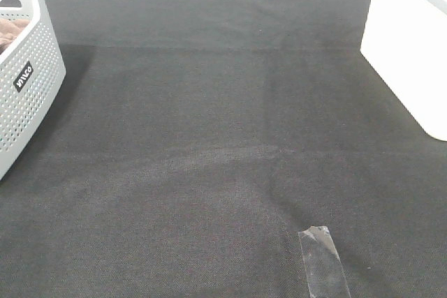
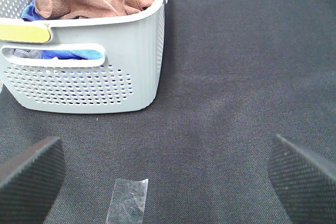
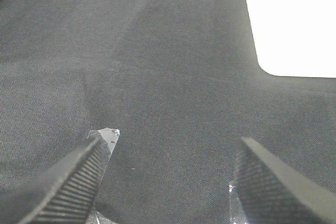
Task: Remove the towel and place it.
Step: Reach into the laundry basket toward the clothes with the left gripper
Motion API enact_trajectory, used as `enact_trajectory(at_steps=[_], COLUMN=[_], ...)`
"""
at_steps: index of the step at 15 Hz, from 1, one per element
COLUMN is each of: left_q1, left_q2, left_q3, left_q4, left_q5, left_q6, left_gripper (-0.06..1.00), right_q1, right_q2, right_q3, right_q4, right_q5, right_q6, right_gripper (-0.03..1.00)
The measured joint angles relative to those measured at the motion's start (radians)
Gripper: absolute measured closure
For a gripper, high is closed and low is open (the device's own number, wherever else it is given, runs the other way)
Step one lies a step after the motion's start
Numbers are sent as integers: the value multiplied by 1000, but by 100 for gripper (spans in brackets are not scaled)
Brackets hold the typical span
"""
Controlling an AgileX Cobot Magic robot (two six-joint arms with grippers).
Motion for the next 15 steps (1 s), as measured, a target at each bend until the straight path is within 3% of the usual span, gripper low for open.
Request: enact_trajectory(at_steps=[6,8,12,15], left_q1=[0,0,0,0], left_q2=[0,50,495,880], left_q3=[0,-43,-374,-657], left_q4=[18,45,58,140], left_q5=[0,28,56,55], left_q6=[0,61,533,814], left_gripper=[-5,-5,-5,-5], right_q1=[0,0,0,0], right_q2=[0,0,0,0], right_q3=[0,0,0,0], right_q4=[0,0,0,0], right_q5=[0,0,0,0], right_q6=[0,0,0,0], right_gripper=[31,31,31,31])
